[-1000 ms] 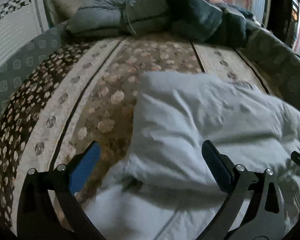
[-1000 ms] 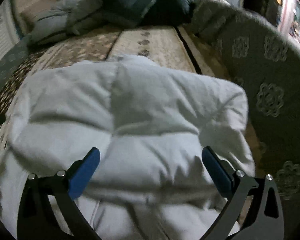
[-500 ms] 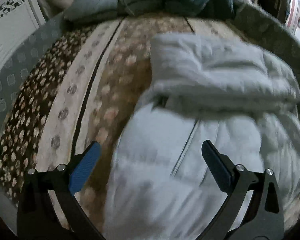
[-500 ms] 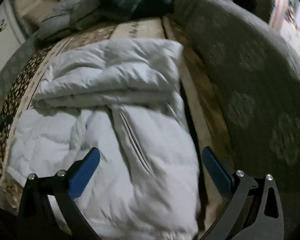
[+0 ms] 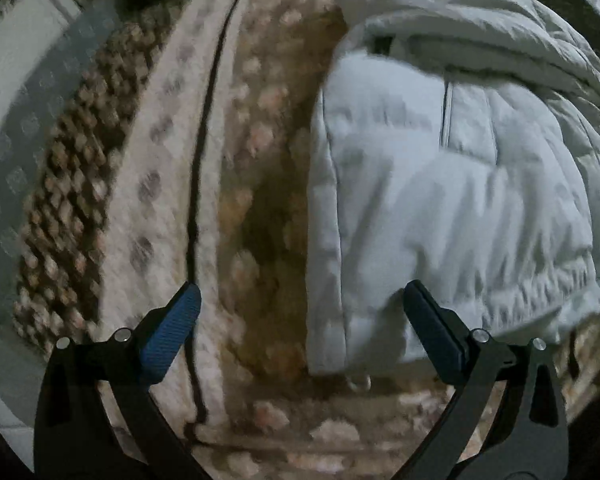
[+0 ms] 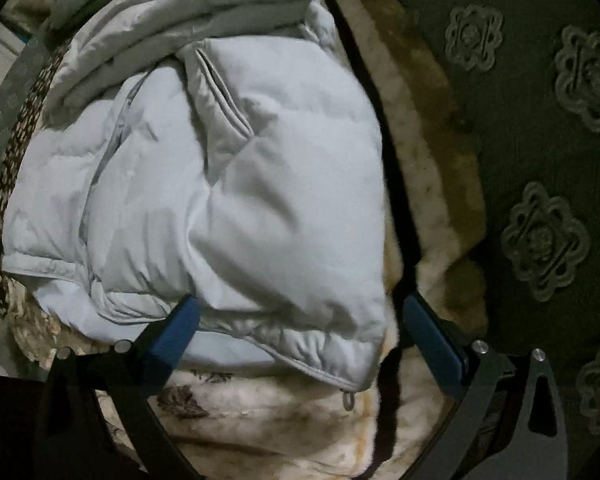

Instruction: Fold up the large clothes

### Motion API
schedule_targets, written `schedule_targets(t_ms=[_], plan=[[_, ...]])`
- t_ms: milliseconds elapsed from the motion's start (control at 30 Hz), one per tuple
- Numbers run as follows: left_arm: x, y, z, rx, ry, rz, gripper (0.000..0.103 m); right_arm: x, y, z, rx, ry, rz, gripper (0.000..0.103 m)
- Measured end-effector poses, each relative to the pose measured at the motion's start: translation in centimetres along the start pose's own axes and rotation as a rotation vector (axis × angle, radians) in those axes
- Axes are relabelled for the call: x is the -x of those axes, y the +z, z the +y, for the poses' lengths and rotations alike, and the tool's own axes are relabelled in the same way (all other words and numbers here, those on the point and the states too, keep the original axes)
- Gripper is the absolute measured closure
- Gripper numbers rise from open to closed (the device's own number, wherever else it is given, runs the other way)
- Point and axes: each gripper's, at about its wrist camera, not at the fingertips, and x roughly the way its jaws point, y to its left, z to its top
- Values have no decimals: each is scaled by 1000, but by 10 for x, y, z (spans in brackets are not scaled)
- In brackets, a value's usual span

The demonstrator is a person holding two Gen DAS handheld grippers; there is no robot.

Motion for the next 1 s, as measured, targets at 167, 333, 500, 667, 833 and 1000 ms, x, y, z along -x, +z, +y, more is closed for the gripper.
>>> schedule_targets(t_ms=[167, 333, 500, 667, 833, 1000], plan=[[-30, -7, 20, 150, -142, 130, 3, -15, 5, -10, -90, 46, 40, 2], [-44, -4, 17, 193, -328, 173, 3, -39, 8, -9, -72, 97, 115, 1], [-56, -1, -12, 69, -243, 195, 3, -38, 12, -12, -74, 127, 99, 8], [-64, 3, -29, 24, -184, 173, 16, -27, 9, -15, -56, 145, 92, 27], [-49, 11, -45, 8, -169, 116, 53, -17, 9, -15, -40, 152, 75, 60], [-9, 13, -30, 83, -207, -18, 79, 21, 11, -26, -69, 173, -60, 86]])
